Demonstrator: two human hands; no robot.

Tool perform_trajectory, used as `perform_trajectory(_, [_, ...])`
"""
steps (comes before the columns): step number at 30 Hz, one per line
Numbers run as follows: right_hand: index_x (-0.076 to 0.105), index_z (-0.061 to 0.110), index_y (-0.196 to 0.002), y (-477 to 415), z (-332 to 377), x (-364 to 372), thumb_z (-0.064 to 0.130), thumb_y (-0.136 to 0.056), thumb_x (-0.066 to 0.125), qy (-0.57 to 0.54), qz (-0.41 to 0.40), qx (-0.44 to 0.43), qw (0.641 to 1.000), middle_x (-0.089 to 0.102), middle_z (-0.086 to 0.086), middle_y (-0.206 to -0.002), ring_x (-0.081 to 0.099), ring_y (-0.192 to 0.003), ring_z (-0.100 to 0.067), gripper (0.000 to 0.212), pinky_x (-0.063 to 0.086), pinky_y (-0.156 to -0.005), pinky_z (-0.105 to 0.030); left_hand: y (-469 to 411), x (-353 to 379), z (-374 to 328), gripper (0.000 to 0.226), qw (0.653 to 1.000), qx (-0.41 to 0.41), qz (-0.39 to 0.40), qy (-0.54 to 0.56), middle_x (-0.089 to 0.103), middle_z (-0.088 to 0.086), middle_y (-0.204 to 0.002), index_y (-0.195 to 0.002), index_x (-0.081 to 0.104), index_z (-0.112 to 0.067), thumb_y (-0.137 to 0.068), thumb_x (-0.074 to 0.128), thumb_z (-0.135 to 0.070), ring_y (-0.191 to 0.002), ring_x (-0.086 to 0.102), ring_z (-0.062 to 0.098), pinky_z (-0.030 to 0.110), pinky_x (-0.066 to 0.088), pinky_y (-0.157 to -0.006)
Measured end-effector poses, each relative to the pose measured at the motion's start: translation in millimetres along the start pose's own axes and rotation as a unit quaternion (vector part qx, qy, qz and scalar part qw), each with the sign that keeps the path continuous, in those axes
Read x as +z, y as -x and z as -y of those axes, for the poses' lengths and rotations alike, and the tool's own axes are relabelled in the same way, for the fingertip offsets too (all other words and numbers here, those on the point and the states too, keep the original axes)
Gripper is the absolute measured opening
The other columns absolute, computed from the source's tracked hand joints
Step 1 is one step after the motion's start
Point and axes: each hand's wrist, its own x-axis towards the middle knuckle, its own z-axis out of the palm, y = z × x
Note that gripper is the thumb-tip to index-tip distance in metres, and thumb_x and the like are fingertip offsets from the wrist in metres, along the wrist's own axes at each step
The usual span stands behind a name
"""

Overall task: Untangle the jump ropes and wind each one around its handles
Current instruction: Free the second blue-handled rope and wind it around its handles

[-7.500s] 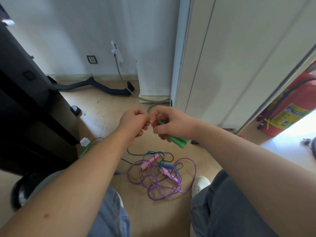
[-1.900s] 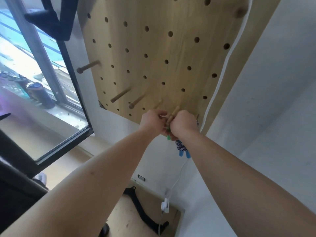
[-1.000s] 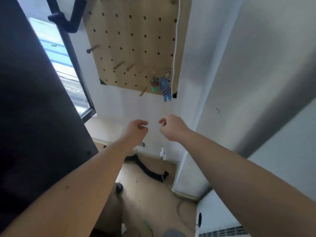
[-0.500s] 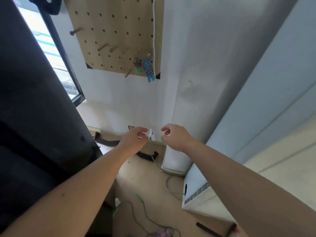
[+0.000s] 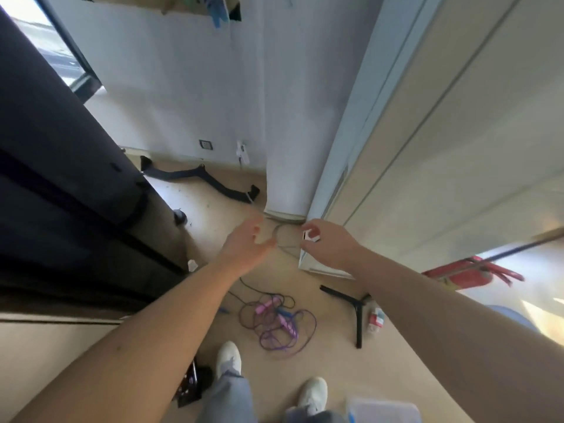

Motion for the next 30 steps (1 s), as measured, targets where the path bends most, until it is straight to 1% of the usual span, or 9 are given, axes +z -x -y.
perform_trajectory(3, [0.048,0.024,-0.145,4,-35,38,0.040,-0.092,0.064,-0.010,0.009,0.028,1.000,0.055,-0.001,-0.140,0.056,-0.122,-0.021,0.059,0.042,-0.099,-0.028,-3,35,37,0.087,0.999,-0.011,0.023,-0.028,0.044,0.000,-0.149,-0.154,0.024,-0.033,-0.084,0.074,-0.043,-0.134,0.045,0.019,0.043,0.042,-0.110])
perform_trajectory(8, [0.041,0.024,-0.149,-26,-95,117,0.045,-0.088,0.069,-0.030,0.017,0.077,0.996,0.048,-0.006,-0.148,0.050,-0.132,-0.024,0.070,0.040,-0.105,-0.033,-32,92,117,0.099,0.994,-0.015,0.072,-0.086,0.043,0.000,-0.144,-0.156,0.019,-0.026,-0.079,0.079,-0.041,-0.114,0.056,0.012,0.016,0.040,-0.092])
perform_trajectory(11, [0.036,0.022,-0.152,-50,-137,171,0.043,-0.089,0.070,-0.019,0.032,0.101,0.994,0.042,-0.007,-0.154,0.042,-0.140,-0.025,0.075,0.035,-0.109,-0.031,-56,127,178,0.107,0.988,-0.017,0.108,-0.110,0.036,0.005,-0.156,-0.157,0.018,-0.024,-0.074,0.083,-0.044,-0.139,0.040,0.019,0.027,0.032,-0.112])
perform_trajectory(14, [0.030,0.026,-0.155,-73,-189,233,0.047,-0.087,0.070,-0.024,0.064,0.143,0.987,0.040,-0.010,-0.154,0.041,-0.139,-0.029,0.082,0.038,-0.107,-0.034,-87,166,241,0.115,0.977,-0.005,0.144,-0.156,0.027,0.004,-0.161,-0.158,0.018,-0.022,-0.070,0.086,-0.049,-0.147,0.029,0.020,0.029,0.025,-0.116])
perform_trajectory(18, [0.027,0.029,-0.156,-105,-258,310,0.057,-0.083,0.069,-0.032,0.074,0.190,0.978,0.037,-0.010,-0.153,0.043,-0.136,-0.031,0.088,0.040,-0.105,-0.037,-129,215,313,0.115,0.963,-0.003,0.174,-0.205,0.026,0.007,-0.161,-0.158,0.017,-0.023,-0.070,0.084,-0.053,-0.147,0.029,0.025,0.036,0.028,-0.116])
perform_trajectory(21, [0.031,0.027,-0.154,-138,-303,365,0.059,-0.080,0.069,-0.049,0.064,0.210,0.974,0.041,-0.009,-0.151,0.044,-0.134,-0.029,0.089,0.040,-0.101,-0.034,-154,258,364,0.106,0.956,-0.017,0.193,-0.220,0.038,0.000,-0.155,-0.154,0.027,-0.024,-0.069,0.083,-0.054,-0.141,0.039,0.021,0.029,0.032,-0.110])
perform_trajectory(25, [0.038,0.026,-0.149,-189,-358,440,0.059,-0.077,0.072,-0.059,0.065,0.209,0.974,0.043,-0.006,-0.150,0.045,-0.133,-0.025,0.086,0.043,-0.098,-0.031,-198,325,452,0.121,0.960,-0.032,0.189,-0.206,0.046,-0.015,-0.149,-0.147,0.034,-0.040,-0.043,0.065,-0.093,-0.134,0.048,0.011,0.041,0.044,-0.108])
perform_trajectory(28, [0.037,0.023,-0.148,-228,-399,490,0.054,-0.078,0.074,-0.036,0.086,0.219,0.971,0.049,-0.009,-0.142,0.049,-0.128,-0.029,0.086,0.048,-0.099,-0.038,-217,359,478,0.093,0.954,-0.011,0.188,-0.233,0.050,-0.039,-0.109,-0.147,0.042,-0.026,-0.066,0.080,-0.055,-0.142,0.038,0.014,0.046,0.036,-0.112])
perform_trajectory(30, [0.041,0.023,-0.142,-250,-420,518,0.060,-0.076,0.073,-0.026,0.103,0.219,0.970,0.056,-0.008,-0.130,0.054,-0.115,-0.030,0.081,0.050,-0.090,-0.038,-230,381,499,0.077,0.947,0.004,0.184,-0.263,0.047,-0.040,-0.107,-0.142,0.047,-0.022,-0.075,0.080,-0.040,-0.146,0.030,0.013,0.049,0.032,-0.114])
